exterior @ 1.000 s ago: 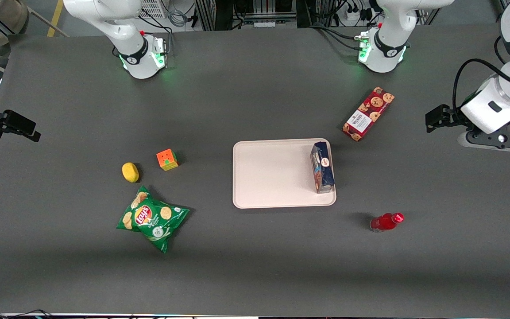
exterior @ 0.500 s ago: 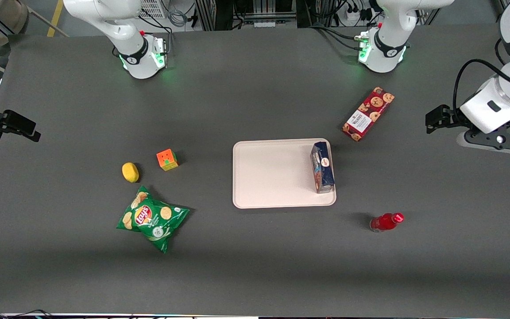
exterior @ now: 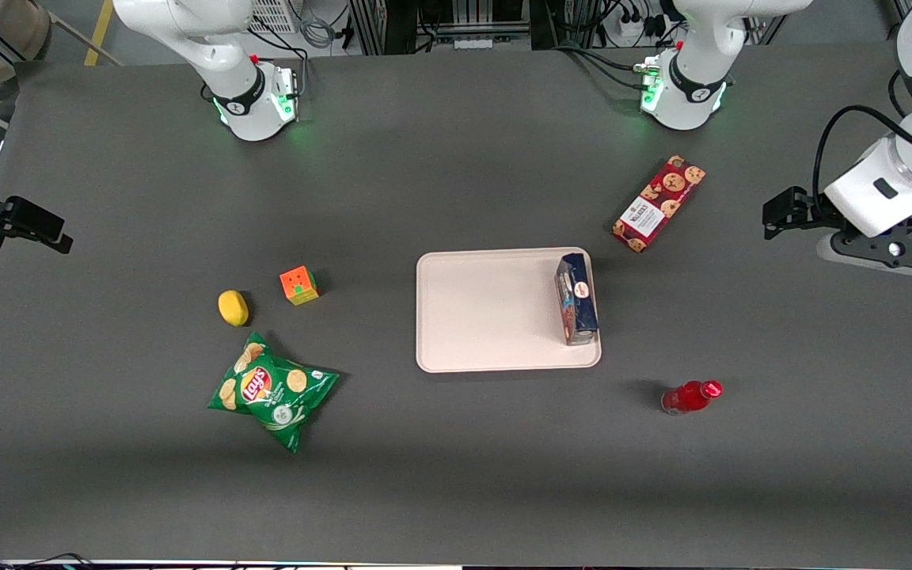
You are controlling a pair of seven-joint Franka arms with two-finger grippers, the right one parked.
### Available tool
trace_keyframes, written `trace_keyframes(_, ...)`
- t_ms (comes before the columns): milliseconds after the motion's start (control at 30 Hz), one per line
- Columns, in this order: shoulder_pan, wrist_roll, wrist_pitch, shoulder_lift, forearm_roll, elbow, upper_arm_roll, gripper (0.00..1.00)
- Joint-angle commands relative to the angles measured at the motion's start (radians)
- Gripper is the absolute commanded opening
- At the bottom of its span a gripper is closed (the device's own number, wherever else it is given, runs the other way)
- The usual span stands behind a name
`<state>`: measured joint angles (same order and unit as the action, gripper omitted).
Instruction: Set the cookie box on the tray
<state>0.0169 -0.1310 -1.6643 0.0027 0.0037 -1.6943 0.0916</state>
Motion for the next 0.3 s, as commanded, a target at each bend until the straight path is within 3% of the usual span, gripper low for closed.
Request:
trace_keyframes(0,0.003,-0.036,-0.014,0.014,-0.025,0.007,-0.009,1.00)
trace_keyframes(267,0.003,-0.036,-0.020,0.016,-0.033,0.005,-0.009,1.00)
